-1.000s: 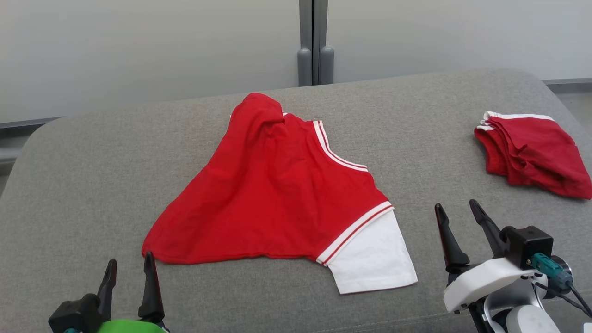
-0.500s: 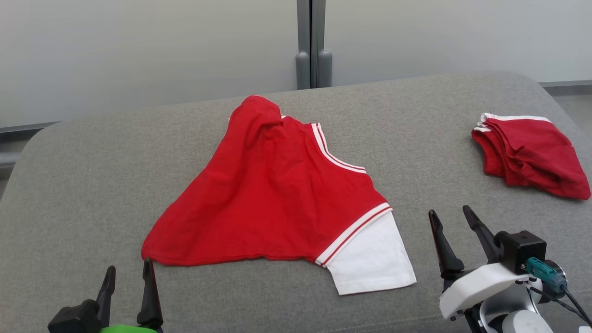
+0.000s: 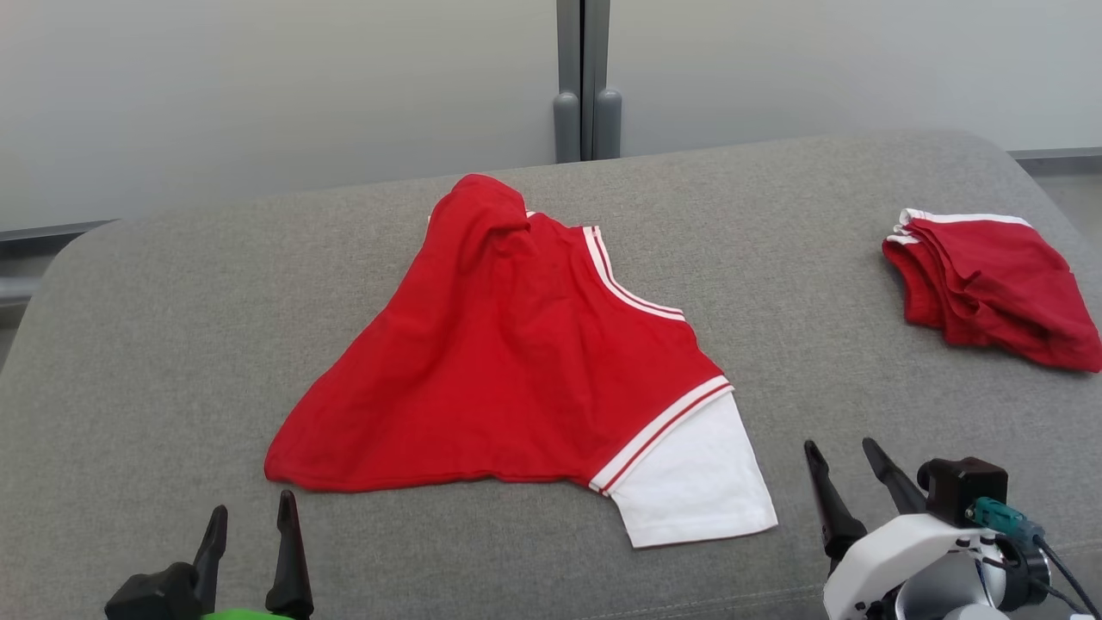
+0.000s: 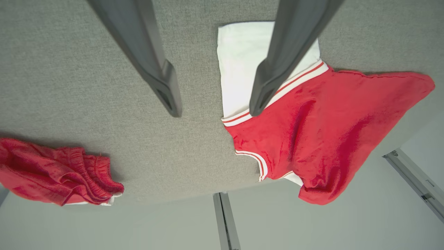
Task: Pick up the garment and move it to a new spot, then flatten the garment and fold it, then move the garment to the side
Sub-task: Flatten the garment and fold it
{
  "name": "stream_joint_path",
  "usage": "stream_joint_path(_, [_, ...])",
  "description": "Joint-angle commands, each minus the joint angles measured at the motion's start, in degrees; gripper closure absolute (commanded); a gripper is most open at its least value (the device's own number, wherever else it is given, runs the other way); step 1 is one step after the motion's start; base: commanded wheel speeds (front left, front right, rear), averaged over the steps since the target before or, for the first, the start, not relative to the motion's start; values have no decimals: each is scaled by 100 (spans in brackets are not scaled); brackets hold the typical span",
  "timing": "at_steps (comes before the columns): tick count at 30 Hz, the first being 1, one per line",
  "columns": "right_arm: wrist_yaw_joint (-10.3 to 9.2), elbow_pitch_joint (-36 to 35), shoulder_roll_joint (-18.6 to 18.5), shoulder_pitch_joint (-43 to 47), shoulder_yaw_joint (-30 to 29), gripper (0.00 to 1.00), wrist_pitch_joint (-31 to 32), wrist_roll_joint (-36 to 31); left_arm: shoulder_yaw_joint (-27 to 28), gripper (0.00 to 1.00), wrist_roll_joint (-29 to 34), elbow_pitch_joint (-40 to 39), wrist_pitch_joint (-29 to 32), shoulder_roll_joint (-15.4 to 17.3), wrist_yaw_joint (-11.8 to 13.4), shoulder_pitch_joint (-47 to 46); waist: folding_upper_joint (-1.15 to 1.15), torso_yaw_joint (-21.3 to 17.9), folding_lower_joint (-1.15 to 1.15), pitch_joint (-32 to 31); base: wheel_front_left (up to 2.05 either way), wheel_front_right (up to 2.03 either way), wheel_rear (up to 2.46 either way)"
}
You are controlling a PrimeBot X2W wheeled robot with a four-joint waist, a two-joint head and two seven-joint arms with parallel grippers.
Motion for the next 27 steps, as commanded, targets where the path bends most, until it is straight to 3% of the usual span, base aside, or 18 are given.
stream_joint_path(1, [-7,155,30,77,-30,0,70,92,-14,0,-11,34,17,-3,39,-2,0,6,0,17,0,0,0])
stream_joint_path(10, [-7,1253,79,-62,92,0,69,416,-199,0,61,93,87,-60,-46,-148,0,120,0,121,0,0,0])
stream_joint_path(27, [-6,3182,98,-918,341,0,-576,958,-387,0,153,88,229,20,-63,-287,0,691,0,338,0,0,0])
